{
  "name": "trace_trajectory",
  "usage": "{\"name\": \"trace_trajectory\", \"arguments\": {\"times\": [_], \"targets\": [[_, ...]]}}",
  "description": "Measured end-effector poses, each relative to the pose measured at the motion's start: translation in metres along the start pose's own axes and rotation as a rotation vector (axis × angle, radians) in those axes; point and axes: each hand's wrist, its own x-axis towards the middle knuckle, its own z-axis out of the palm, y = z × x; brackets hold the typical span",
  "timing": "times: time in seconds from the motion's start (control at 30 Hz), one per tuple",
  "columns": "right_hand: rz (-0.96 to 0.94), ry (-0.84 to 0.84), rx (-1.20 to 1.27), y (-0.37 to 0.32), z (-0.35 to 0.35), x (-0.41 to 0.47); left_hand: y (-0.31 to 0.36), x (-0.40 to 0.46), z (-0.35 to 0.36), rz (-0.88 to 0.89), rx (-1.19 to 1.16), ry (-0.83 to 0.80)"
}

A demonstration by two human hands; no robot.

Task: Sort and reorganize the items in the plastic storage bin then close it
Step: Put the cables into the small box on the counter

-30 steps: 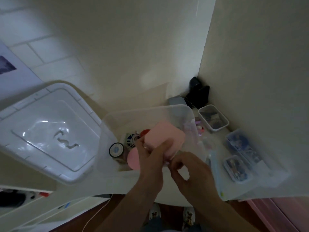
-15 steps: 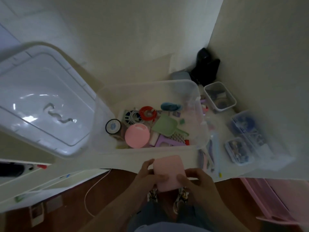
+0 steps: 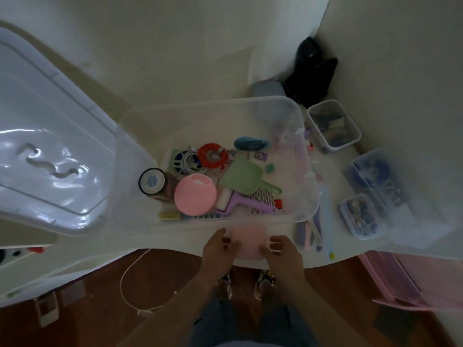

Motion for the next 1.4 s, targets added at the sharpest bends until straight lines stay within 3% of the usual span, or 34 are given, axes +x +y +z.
{"name": "trace_trajectory", "arguments": {"times": [0.2, 0.3, 0.4, 0.57, 0.67, 0.73, 0.83, 0.9, 1.07, 1.2, 1.4], "targets": [[-0.369, 0.019, -0.036, -0.090, -0.080, -0.091, 0.050, -0.087, -0.112, 0.269, 0.212, -0.049], [-0.542, 0.003, -0.079, -0.144, -0.089, -0.085, 0.084, -0.089, -0.158, 0.324, 0.157, 0.054], [-0.600, -0.015, -0.309, -0.180, -0.062, -0.025, 0.095, -0.039, -0.176, 0.411, 0.243, 0.238], [-0.629, -0.230, -0.982, -0.193, -0.003, 0.069, 0.084, 0.063, -0.163, 0.280, 0.477, 0.214], [-0.496, -0.385, -1.223, -0.181, 0.016, 0.097, 0.079, 0.098, -0.156, 0.300, 0.497, 0.228], [-0.501, -0.297, -1.113, -0.186, 0.027, 0.110, 0.082, 0.116, -0.156, 0.325, 0.517, 0.258], [-0.645, 0.008, -0.789, -0.215, 0.052, 0.127, 0.092, 0.138, -0.156, 0.347, 0.576, 0.278], [-0.682, 0.123, -0.679, -0.233, 0.071, 0.145, 0.098, 0.153, -0.156, 0.319, 0.617, 0.290], [-0.754, 0.131, -1.024, -0.242, 0.103, 0.178, 0.098, 0.181, -0.156, 0.206, 0.650, 0.206], [-0.771, 0.131, -1.042, -0.231, 0.105, 0.180, 0.092, 0.188, -0.167, 0.201, 0.640, 0.200], [-0.560, 0.092, -0.283, -0.231, 0.072, 0.161, 0.096, 0.180, -0.179, 0.198, 0.536, 0.198]]}}
